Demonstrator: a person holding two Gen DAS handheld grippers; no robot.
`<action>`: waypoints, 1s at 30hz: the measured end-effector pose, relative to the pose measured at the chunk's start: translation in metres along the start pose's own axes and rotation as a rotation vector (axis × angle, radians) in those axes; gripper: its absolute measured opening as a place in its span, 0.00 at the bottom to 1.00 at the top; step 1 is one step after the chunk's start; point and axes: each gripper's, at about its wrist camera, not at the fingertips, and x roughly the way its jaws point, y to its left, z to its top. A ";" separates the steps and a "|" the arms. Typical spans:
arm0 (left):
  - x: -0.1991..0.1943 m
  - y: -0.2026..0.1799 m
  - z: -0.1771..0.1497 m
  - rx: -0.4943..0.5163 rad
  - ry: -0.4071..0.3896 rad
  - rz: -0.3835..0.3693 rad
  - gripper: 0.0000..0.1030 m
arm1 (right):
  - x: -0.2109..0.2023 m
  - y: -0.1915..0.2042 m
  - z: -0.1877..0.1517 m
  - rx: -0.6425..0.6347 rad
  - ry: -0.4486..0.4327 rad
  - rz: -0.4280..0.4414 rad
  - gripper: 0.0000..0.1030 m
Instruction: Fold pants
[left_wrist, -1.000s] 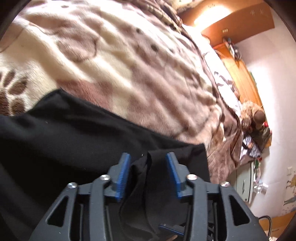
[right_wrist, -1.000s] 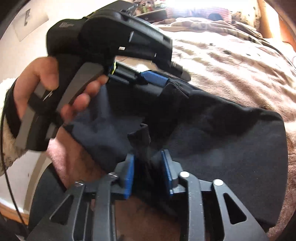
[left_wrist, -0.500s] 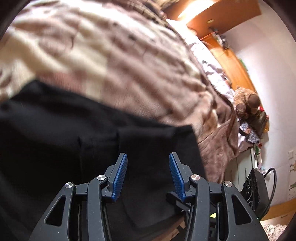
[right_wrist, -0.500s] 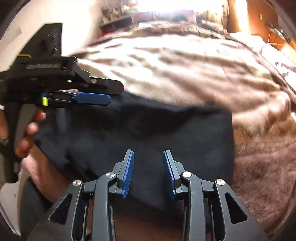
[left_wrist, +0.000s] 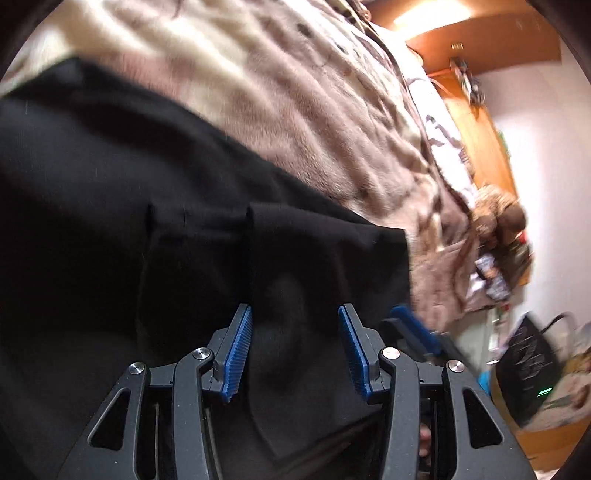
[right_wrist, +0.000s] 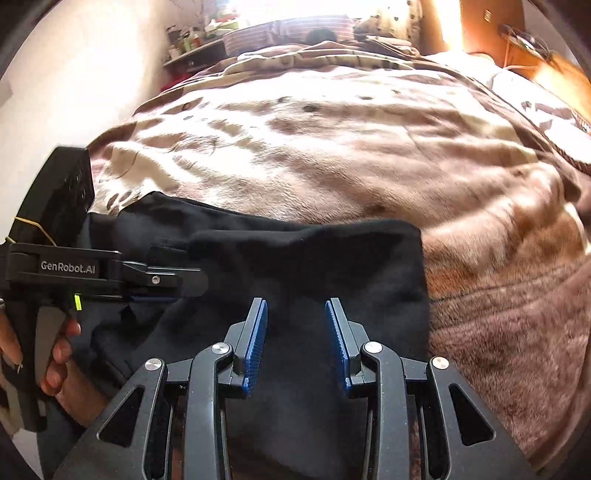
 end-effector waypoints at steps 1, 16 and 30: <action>0.001 0.001 0.000 -0.005 0.003 0.002 0.58 | 0.000 0.000 -0.004 -0.007 0.011 -0.005 0.33; -0.013 -0.012 -0.002 -0.023 -0.075 0.003 0.25 | -0.024 -0.061 -0.016 0.138 -0.006 -0.069 0.35; 0.006 -0.018 -0.003 0.020 -0.014 0.102 0.58 | 0.002 -0.084 -0.025 0.303 0.105 0.109 0.54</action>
